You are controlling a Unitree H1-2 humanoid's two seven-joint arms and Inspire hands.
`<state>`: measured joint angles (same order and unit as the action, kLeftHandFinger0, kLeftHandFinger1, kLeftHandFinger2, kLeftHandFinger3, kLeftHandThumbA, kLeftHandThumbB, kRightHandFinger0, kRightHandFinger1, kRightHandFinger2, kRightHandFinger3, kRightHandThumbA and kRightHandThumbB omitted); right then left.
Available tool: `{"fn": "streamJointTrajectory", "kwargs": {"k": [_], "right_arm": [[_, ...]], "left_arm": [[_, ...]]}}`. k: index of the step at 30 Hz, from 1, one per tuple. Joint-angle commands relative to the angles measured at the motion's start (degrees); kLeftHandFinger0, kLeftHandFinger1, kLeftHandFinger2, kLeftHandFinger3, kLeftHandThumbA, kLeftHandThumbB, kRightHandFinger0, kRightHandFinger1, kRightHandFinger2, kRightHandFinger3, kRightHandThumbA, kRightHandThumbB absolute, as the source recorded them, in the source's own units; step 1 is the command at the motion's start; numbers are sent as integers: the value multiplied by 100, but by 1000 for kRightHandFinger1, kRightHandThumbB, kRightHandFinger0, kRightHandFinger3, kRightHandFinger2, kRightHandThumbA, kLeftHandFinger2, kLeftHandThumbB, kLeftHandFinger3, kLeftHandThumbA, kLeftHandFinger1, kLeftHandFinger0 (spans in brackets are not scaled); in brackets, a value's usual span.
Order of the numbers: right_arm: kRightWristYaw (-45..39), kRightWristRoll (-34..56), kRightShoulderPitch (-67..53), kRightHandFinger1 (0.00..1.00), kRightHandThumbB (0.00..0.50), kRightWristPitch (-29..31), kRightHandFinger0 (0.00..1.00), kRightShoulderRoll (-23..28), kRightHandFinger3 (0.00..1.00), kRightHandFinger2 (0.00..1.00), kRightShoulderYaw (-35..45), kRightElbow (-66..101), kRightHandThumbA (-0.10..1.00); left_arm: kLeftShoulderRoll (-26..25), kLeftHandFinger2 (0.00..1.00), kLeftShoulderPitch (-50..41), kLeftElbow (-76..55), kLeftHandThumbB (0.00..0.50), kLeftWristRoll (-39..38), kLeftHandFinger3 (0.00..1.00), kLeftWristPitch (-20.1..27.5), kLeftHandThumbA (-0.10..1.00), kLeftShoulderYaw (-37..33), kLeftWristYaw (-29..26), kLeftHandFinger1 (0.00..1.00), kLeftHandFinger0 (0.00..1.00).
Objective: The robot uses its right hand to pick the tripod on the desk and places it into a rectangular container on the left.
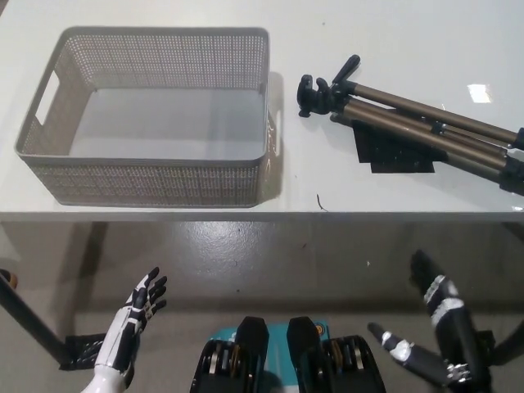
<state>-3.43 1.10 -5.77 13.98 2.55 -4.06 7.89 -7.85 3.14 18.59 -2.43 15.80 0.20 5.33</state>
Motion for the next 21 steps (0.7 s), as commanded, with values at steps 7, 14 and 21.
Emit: {"fn": "streamJointTrajectory", "kwargs": {"k": [7,14,21], "right_arm": [[-83,-880,1820,1000,337,-1953,1000,968,1000,1000,717,2027,930],[-939,-2281,4222,1000,449,-3420,1000,2389,1000,1000,220,1213,1000],[-1417,-2578,6109,1000,472,-3859,1000,2728,1000,1000,-714,-927,1000]], "left_arm": [[-109,1000,32,-132,500,-71,1000,177,1000,15,140,1000,1000],[-144,1000,48,-159,500,-89,1000,160,1000,27,172,1000,1000],[-168,1000,40,-112,500,-96,1000,167,1000,3,242,1000,1000]]}}
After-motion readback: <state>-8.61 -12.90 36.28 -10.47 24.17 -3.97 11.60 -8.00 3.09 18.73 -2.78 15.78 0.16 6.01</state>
